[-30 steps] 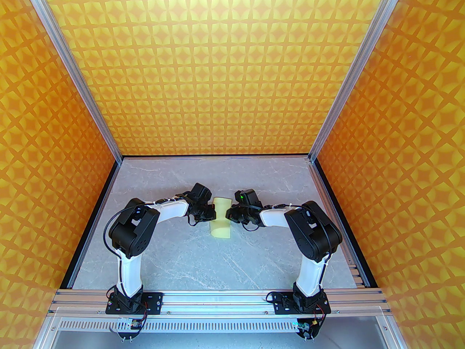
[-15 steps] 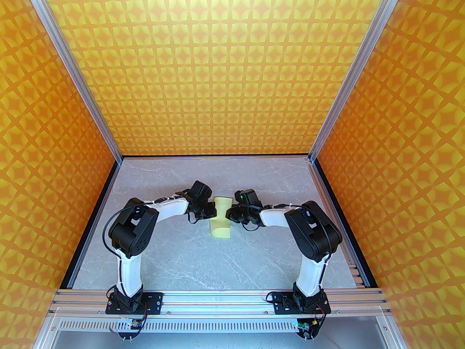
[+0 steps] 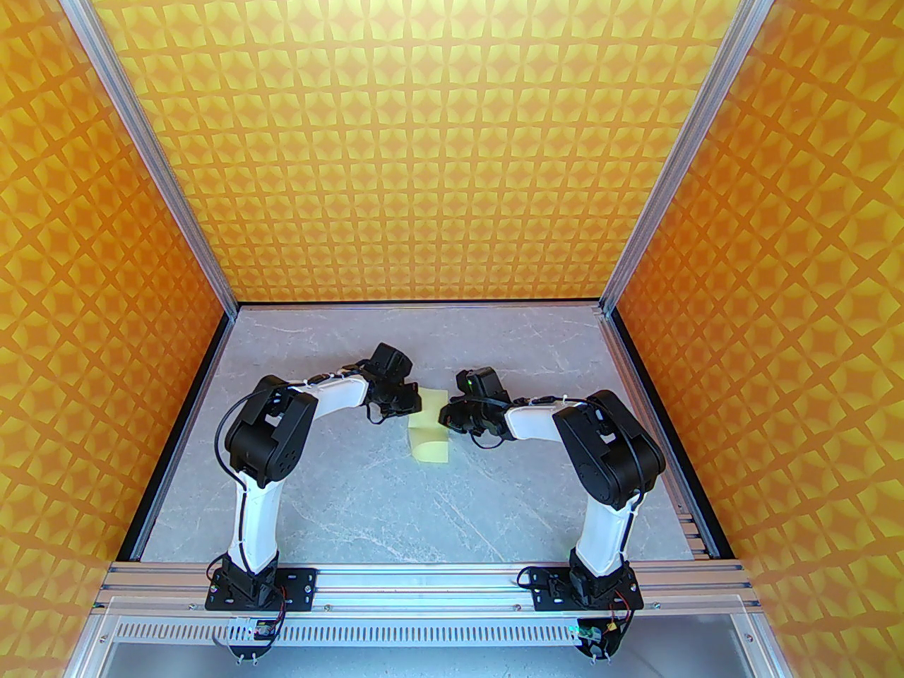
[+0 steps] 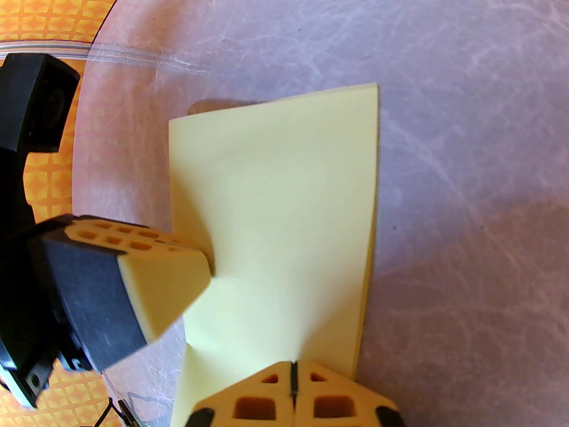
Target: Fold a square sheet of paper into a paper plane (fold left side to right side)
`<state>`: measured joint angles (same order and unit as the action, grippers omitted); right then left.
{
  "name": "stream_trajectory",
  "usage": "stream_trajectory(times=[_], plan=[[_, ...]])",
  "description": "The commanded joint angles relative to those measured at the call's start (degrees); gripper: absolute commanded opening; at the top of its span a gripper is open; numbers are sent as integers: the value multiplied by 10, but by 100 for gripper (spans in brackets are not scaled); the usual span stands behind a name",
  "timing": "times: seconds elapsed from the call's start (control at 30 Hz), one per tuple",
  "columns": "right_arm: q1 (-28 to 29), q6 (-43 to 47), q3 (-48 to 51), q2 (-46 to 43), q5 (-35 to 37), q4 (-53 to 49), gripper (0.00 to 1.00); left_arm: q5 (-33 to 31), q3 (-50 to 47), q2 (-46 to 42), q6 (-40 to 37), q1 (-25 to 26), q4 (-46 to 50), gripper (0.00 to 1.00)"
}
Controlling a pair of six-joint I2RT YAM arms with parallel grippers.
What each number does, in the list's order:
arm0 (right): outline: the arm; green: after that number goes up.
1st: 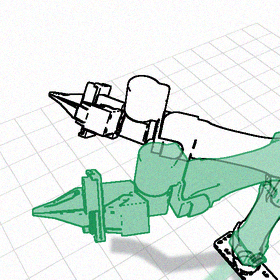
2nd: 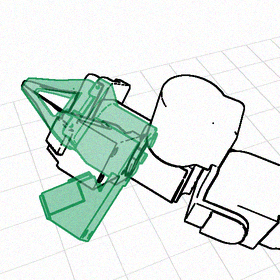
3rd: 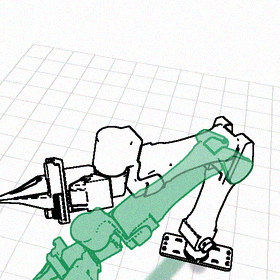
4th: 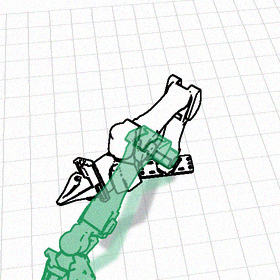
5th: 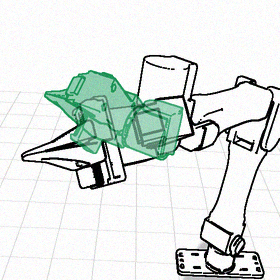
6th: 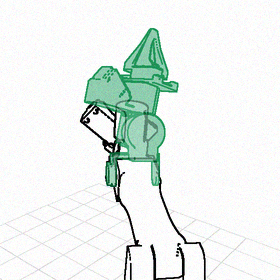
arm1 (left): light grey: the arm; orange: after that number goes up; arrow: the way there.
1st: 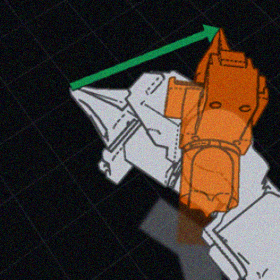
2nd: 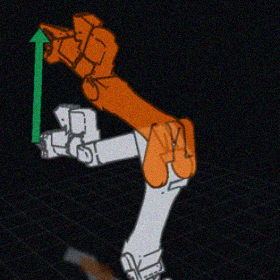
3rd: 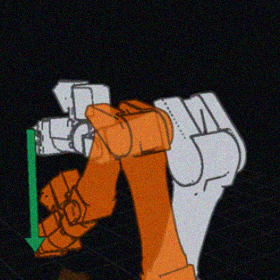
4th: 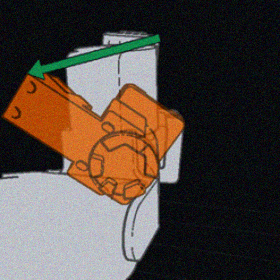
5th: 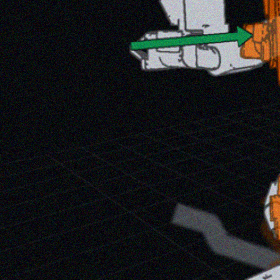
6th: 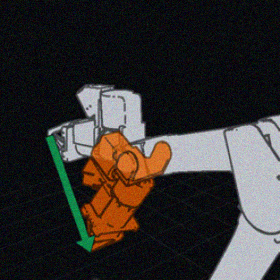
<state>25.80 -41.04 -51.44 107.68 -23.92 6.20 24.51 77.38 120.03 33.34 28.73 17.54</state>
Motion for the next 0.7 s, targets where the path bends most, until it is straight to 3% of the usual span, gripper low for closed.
stream_trajectory(times=[0.0,0.27,0.67], plan=[[0,8,5,9,28,-44,0,-6,-15,2,-11,-7,11,0],[0,7,4,10,28,-44,0,8,19,-22,4,-10,3,1],[0,7,3,12,26,-44,0,8,61,43,-8,-24,18,1]])
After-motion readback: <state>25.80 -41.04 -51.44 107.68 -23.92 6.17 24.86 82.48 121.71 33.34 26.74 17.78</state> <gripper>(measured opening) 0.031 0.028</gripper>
